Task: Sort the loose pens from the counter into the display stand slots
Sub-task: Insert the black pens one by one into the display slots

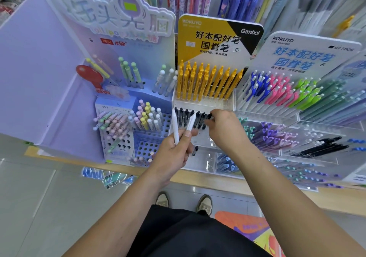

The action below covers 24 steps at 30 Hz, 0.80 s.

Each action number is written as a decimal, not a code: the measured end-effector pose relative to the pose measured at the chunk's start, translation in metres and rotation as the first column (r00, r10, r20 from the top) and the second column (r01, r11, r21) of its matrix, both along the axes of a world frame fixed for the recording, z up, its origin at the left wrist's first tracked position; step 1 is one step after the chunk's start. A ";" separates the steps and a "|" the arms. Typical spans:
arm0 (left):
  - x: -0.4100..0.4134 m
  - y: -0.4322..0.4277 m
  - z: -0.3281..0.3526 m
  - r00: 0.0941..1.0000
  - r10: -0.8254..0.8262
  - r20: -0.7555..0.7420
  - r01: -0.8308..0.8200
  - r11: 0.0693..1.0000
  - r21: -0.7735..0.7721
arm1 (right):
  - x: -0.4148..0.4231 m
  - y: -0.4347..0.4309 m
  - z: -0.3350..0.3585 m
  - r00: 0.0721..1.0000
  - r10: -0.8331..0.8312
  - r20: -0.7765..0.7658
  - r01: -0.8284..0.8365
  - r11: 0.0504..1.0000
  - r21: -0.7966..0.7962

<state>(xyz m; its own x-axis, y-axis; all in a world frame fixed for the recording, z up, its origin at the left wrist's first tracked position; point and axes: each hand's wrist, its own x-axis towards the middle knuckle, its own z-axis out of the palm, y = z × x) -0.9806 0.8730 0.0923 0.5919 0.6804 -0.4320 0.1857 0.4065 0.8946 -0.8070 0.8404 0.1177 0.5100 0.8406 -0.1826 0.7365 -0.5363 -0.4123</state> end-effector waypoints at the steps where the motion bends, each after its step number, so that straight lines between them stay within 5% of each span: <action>1: -0.003 0.000 -0.001 1.000 0.000 0.011 0.000 1.000 -0.006 | -0.001 -0.004 0.004 1.000 -0.004 -0.006 0.004 1.000 0.019; 6: -0.009 -0.001 -0.006 0.999 0.021 0.038 -0.020 0.999 -0.034 | -0.008 -0.027 0.018 0.986 -0.113 -0.126 0.138 0.968 0.210; 12: -0.005 -0.003 -0.008 0.990 0.135 -0.028 -0.136 0.990 -0.040 | -0.005 -0.011 0.012 0.972 -0.127 -0.199 0.175 0.954 0.243; 24: -0.022 0.000 -0.021 0.966 0.239 -0.093 -0.243 0.969 -0.034 | 0.007 0.000 -0.012 0.996 -0.068 -0.063 0.083 0.951 0.297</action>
<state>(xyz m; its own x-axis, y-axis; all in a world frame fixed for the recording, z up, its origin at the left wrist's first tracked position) -1.0023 0.8734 0.0714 0.3710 0.7771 -0.5084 0.1542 0.4883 0.8590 -0.8001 0.8399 0.1056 0.5705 0.8201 0.0438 0.6725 -0.4358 -0.5982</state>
